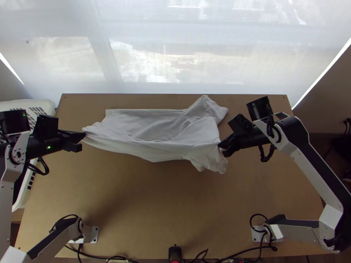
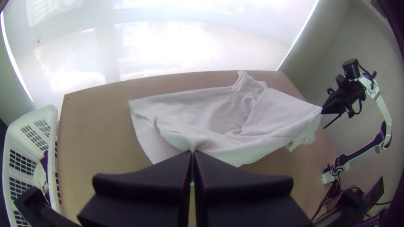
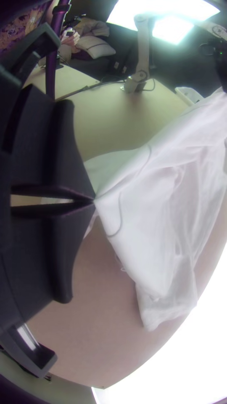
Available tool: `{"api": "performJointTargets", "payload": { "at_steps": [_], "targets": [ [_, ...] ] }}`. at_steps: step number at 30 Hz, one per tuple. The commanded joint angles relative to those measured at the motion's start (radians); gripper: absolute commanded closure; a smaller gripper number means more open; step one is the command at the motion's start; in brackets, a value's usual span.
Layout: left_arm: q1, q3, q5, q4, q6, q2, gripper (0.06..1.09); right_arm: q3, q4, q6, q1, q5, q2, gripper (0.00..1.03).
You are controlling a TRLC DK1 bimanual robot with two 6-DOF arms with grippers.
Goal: Fold the t-shirt
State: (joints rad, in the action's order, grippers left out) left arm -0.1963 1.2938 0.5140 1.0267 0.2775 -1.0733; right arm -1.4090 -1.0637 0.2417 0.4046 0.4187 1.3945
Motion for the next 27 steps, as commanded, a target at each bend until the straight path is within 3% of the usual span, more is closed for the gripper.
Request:
{"api": "performJointTargets", "payload": {
  "at_steps": [1, 5, 8, 13, 18, 27],
  "targets": [
    [-0.003, 0.002, 0.029, 0.052, 0.002, 0.159, 1.05, -0.133, -0.140, 0.007, -0.046, 0.100, -0.011, 1.00],
    [0.001, 0.012, 0.029, 0.093, 0.002, 0.210, 1.05, -0.191, -0.274, 0.008, -0.039, 0.201, -0.014, 1.00],
    [0.015, -0.022, 0.029, 0.125, 0.009, 0.251, 1.05, -0.163, -0.352, 0.033, -0.004, 0.223, -0.028, 1.00],
    [0.006, -0.031, 0.027, 0.167, 0.022, 0.308, 1.05, -0.030, -0.354, 0.030, 0.088, 0.226, -0.077, 1.00],
    [0.017, -0.048, 0.027, 0.257, 0.103, 0.377, 1.05, 0.117, -0.352, 0.028, 0.169, 0.226, -0.115, 1.00],
    [0.101, -0.182, 0.004, 0.388, 0.184, 0.472, 1.05, 0.343, -0.295, 0.044, 0.209, 0.226, -0.126, 1.00]
  ]
}}
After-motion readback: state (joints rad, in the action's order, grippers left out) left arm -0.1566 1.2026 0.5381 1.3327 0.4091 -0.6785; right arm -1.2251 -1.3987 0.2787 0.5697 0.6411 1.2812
